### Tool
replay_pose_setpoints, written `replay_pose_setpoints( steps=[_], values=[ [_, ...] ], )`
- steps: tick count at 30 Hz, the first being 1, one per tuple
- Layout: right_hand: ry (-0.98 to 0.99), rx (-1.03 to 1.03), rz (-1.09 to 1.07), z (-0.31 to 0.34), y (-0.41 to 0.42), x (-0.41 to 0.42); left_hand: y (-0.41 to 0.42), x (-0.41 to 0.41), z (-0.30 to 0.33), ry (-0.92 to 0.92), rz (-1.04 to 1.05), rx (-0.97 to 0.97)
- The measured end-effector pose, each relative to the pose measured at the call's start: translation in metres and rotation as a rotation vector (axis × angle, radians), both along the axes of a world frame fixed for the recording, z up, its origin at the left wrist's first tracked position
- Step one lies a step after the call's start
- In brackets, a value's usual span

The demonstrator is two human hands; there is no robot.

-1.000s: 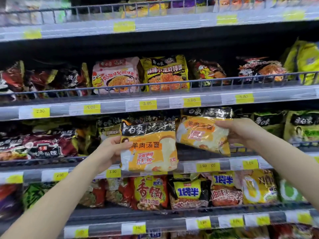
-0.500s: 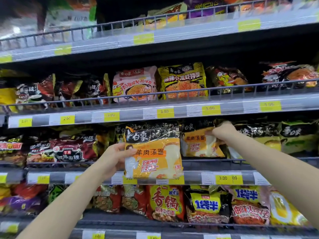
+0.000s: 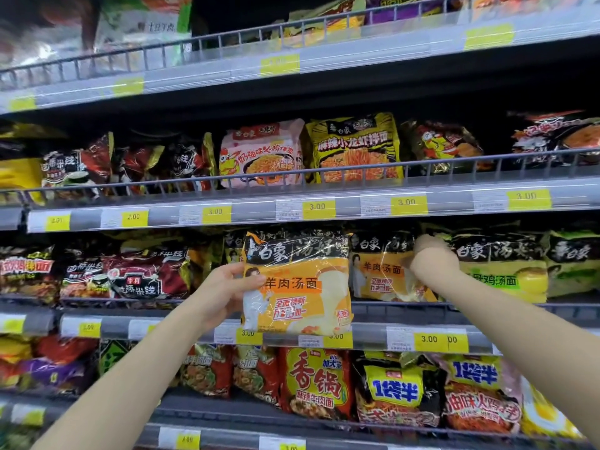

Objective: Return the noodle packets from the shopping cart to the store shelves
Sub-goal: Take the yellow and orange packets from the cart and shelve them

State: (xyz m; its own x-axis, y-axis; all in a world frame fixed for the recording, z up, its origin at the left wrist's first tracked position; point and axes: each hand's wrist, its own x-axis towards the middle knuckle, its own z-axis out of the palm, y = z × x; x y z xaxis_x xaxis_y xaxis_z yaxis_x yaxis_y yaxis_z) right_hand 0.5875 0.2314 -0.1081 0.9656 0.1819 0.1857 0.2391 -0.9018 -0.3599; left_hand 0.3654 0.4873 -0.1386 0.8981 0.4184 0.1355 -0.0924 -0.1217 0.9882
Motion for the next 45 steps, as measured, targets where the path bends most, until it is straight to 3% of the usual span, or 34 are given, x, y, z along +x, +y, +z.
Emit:
replay_pose_setpoints(
  steps=[7,13,14,18,20,23,28,38,39,41,43,45],
  values=[
    [-0.198,-0.384,0.057,-0.002,0.005,-0.002,0.001,0.007,-0.004,0.027,-0.008,-0.009],
    [-0.197,-0.149,0.115,-0.005,0.01,-0.016,-0.002,0.014,-0.004,0.022,-0.002,-0.004],
    [-0.271,-0.075,0.148,-0.006,0.009,-0.017,-0.004,0.015,-0.004,0.016,-0.001,-0.004],
    [-0.5,-0.088,0.272,-0.009,0.008,-0.041,-0.007,0.022,-0.002,0.009,0.002,-0.012],
    [-0.397,0.107,0.425,-0.012,0.006,-0.056,-0.009,0.024,-0.001,-0.005,-0.002,-0.022],
    [-0.118,0.559,0.562,-0.017,0.004,-0.067,-0.014,0.03,0.0,-0.023,-0.025,-0.018],
    [0.258,0.736,0.575,-0.021,0.004,-0.075,-0.026,0.041,-0.002,-0.033,-0.079,-0.028],
    [0.565,1.008,0.439,-0.009,-0.015,-0.061,-0.054,0.053,0.002,-0.005,-0.086,0.08],
    [0.572,1.039,0.412,-0.007,-0.018,-0.056,-0.055,0.05,0.003,0.034,-0.078,0.155],
    [0.53,1.06,0.348,-0.002,-0.026,-0.045,-0.051,0.042,0.0,0.17,-0.08,0.521],
    [0.415,1.038,0.302,0.001,-0.033,-0.032,-0.05,0.035,-0.008,0.308,-0.095,0.923],
    [0.277,1.009,0.283,0.002,-0.036,-0.023,-0.046,0.033,-0.023,0.409,-0.155,1.144]
  ],
)
